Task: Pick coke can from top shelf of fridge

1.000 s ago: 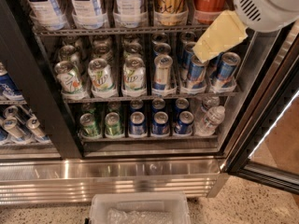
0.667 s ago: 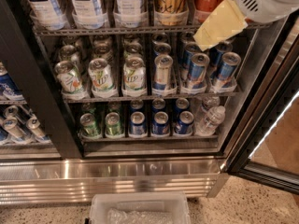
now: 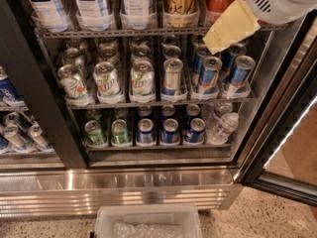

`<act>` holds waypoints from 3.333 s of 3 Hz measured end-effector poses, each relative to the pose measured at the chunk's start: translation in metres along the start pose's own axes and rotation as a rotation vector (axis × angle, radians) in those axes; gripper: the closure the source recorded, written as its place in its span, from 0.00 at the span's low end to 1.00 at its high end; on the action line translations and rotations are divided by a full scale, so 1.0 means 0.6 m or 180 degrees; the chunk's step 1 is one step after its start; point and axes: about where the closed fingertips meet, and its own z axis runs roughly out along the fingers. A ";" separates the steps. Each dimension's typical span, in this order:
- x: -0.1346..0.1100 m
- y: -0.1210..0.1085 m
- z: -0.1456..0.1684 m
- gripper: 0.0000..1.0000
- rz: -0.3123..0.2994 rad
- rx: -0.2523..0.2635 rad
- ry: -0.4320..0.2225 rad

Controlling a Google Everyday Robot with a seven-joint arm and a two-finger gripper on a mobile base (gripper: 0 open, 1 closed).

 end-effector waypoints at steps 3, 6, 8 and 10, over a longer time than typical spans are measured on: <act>0.000 0.000 0.000 0.00 0.0000 0.0000 0.0000; 0.000 0.000 0.000 0.00 0.0000 0.0000 0.0000; 0.000 0.000 0.000 0.00 0.0001 0.0000 0.0000; -0.010 0.031 0.052 0.21 0.0591 0.0072 0.0133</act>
Offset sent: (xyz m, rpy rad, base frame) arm -0.0186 0.0019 -0.0603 0.2806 0.0773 -0.1699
